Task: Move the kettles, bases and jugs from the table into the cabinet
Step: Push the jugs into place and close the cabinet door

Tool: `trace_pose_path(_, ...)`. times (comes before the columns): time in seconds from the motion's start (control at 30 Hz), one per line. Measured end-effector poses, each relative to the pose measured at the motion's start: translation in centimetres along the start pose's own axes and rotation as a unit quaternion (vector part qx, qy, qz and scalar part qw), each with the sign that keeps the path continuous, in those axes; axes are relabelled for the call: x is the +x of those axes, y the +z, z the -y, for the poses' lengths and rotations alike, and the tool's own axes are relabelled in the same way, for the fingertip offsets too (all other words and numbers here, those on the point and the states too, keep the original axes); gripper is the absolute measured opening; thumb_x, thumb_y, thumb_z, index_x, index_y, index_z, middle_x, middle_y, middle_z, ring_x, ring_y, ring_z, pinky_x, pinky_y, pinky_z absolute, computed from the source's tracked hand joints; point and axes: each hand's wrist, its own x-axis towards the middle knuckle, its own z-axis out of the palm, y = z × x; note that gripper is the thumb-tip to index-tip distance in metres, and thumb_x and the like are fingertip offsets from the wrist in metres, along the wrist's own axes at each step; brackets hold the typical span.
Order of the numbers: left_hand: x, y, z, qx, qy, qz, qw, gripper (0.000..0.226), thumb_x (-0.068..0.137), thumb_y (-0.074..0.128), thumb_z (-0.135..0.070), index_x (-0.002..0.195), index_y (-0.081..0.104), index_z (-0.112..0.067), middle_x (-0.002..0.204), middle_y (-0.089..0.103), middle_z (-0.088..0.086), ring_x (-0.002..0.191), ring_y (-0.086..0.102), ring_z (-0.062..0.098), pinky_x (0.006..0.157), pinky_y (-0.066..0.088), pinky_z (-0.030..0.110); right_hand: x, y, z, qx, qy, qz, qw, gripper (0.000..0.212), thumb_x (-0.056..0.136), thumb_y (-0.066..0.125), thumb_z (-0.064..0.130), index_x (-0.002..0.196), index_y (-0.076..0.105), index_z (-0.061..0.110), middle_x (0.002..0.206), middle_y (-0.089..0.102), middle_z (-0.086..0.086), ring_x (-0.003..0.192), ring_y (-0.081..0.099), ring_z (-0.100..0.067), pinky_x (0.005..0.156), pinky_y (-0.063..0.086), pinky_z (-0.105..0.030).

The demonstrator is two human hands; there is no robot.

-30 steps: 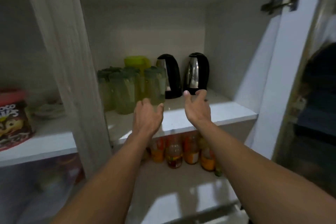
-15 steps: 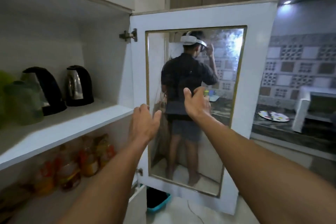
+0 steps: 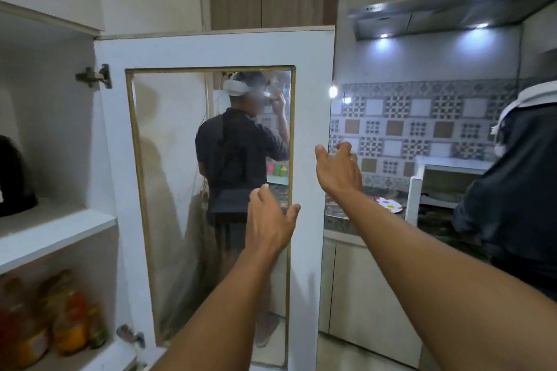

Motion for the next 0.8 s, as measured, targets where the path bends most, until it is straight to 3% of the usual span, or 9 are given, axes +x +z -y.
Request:
trace_pose_path(0.17, 2.5, 6.1, -2.7, 0.012, 0.001, -0.022, 1.0, 0.088, 0.085, 0.068, -0.047, 0.15, 0.018, -0.016, 0.159, 0.016, 0.008, 0.142, 0.033, 0.027, 0.109, 0.039, 0.036, 5.6, -0.1, -0.7, 0.044, -0.032, 0.056, 0.997, 0.063, 0.1, 0.038, 0.049, 0.151, 0.022, 0.015, 0.155, 0.037, -0.013, 0.136, 0.042, -0.038, 0.105, 0.037, -0.046)
trace_pose_path(0.4, 4.1, 9.7, -4.1, 0.023, 0.013, -0.015, 1.0, 0.097, 0.083, 0.07, -0.047, 0.152, 0.011, -0.015, 0.159, 0.01, 0.008, 0.143, 0.03, 0.028, 0.11, 0.037, 0.036, 8.9, 1.7, -1.2, 0.132, -0.046, 0.097, 0.985, 0.047, 0.101, 0.041, 0.041, 0.142, 0.033, 0.019, 0.142, 0.052, -0.008, 0.12, 0.055, -0.034, 0.098, 0.045, -0.046)
trace_pose_path(0.47, 3.7, 9.5, -4.1, 0.024, 0.01, -0.025, 0.999, 0.098, 0.083, 0.071, -0.046, 0.153, 0.01, -0.014, 0.16, 0.01, 0.009, 0.144, 0.028, 0.028, 0.112, 0.035, 0.035, 9.0, 1.6, -1.3, 0.142, -0.047, 0.096, 0.984, 0.043, 0.1, 0.042, 0.041, 0.136, 0.038, 0.019, 0.133, 0.057, -0.007, 0.108, 0.058, -0.029, 0.092, 0.048, -0.043)
trace_pose_path(0.57, 2.7, 9.0, -4.3, 0.038, 0.014, -0.052, 0.998, 0.101, 0.082, 0.07, -0.05, 0.153, 0.007, -0.016, 0.161, 0.009, 0.007, 0.146, 0.024, 0.027, 0.114, 0.03, 0.035, 8.0, 0.3, -1.2, 0.144, -0.065, 0.097, 0.983, 0.034, 0.099, 0.045, 0.04, 0.126, 0.046, 0.018, 0.108, 0.058, 0.0, 0.092, 0.054, -0.022, 0.079, 0.039, -0.033)
trace_pose_path(0.67, 1.2, 7.6, -4.9, 0.05, 0.037, -0.08, 0.995, 0.106, 0.081, 0.07, -0.052, 0.154, 0.002, -0.015, 0.162, 0.004, 0.01, 0.15, 0.012, 0.029, 0.119, 0.022, 0.039, 5.9, -1.3, -0.5, 0.131, -0.092, 0.074, 0.984, 0.024, 0.096, 0.048, 0.043, 0.105, 0.051, 0.021, 0.085, 0.057, 0.006, 0.083, 0.056, -0.02, 0.075, 0.037, -0.033)
trace_pose_path(0.8, -2.1, 3.7, -6.2, 0.062, 0.049, -0.123, 0.989, 0.108, 0.079, 0.07, -0.054, 0.153, 0.003, -0.014, 0.159, 0.004, 0.016, 0.146, 0.011, 0.032, 0.117, 0.025, 0.042, 0.7, -3.2, 1.6, 0.137, -0.152, 0.028, 0.978, 0.038, 0.095, 0.046, 0.05, 0.081, 0.056, 0.016, 0.071, 0.058, 0.004, 0.07, 0.055, -0.016, 0.067, 0.037, -0.033)
